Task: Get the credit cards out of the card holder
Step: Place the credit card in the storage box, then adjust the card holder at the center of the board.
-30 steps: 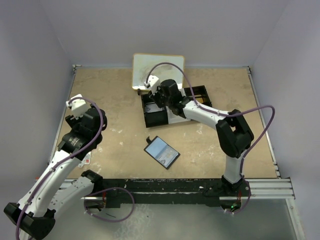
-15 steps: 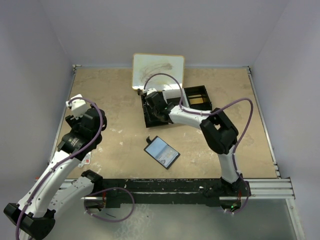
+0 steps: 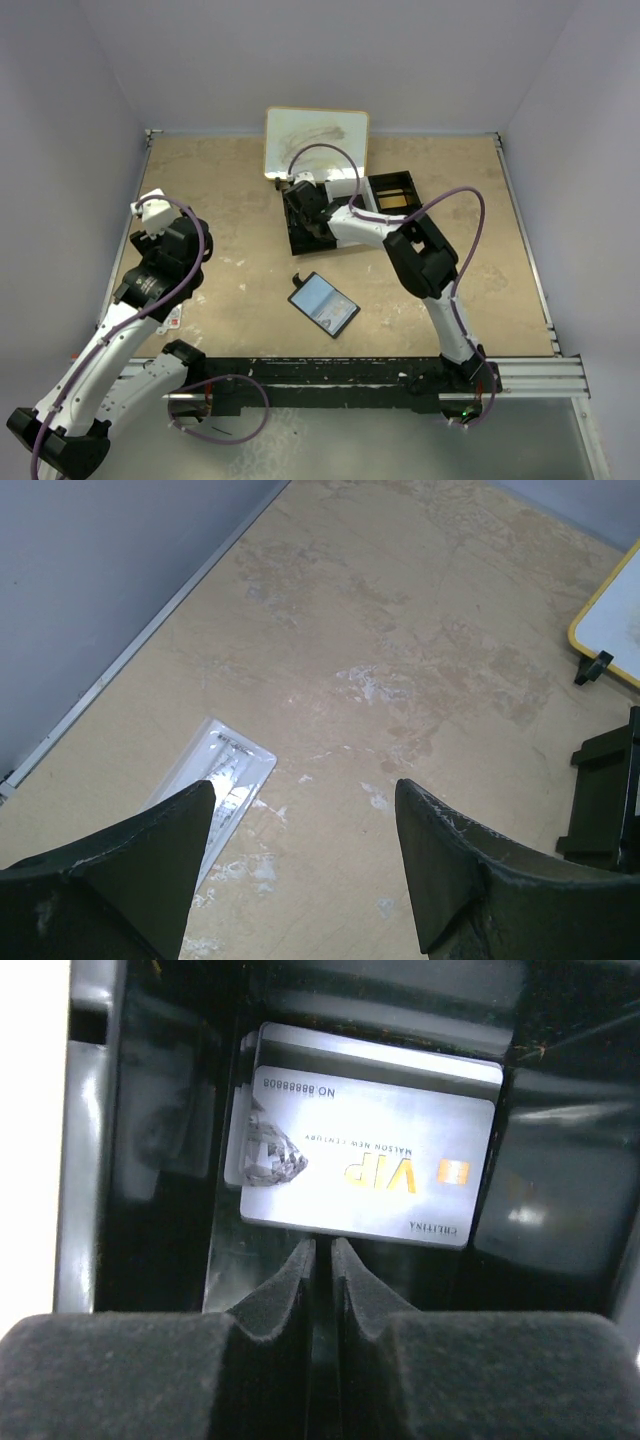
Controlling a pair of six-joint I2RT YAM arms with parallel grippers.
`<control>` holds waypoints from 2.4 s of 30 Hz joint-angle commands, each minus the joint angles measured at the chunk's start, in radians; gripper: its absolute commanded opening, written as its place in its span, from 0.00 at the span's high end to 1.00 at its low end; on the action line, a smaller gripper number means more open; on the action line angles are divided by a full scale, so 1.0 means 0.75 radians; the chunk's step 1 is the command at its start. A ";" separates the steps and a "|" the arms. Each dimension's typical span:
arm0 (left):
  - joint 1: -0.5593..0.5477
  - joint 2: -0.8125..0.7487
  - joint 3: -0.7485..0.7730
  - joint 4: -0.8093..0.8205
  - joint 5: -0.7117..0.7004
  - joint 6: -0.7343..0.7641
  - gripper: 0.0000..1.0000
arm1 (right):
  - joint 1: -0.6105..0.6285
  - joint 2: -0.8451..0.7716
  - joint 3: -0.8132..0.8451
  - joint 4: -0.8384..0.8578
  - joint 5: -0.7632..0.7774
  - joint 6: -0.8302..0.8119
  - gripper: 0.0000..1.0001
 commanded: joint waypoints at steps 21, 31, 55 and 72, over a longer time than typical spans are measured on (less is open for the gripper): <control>0.005 -0.001 -0.004 -0.002 -0.016 -0.002 0.30 | -0.003 0.080 0.131 0.039 0.085 0.084 0.71; 0.005 -0.002 -0.005 -0.002 -0.005 0.004 0.30 | -0.002 -0.342 -0.049 0.109 0.041 0.030 0.60; -0.001 -0.017 -0.354 0.413 1.054 -0.269 0.32 | 0.067 -1.179 -1.336 0.357 -0.315 0.409 0.41; -0.501 0.181 -0.651 0.688 0.927 -0.629 0.34 | 0.235 -1.067 -1.527 0.595 -0.580 0.634 0.49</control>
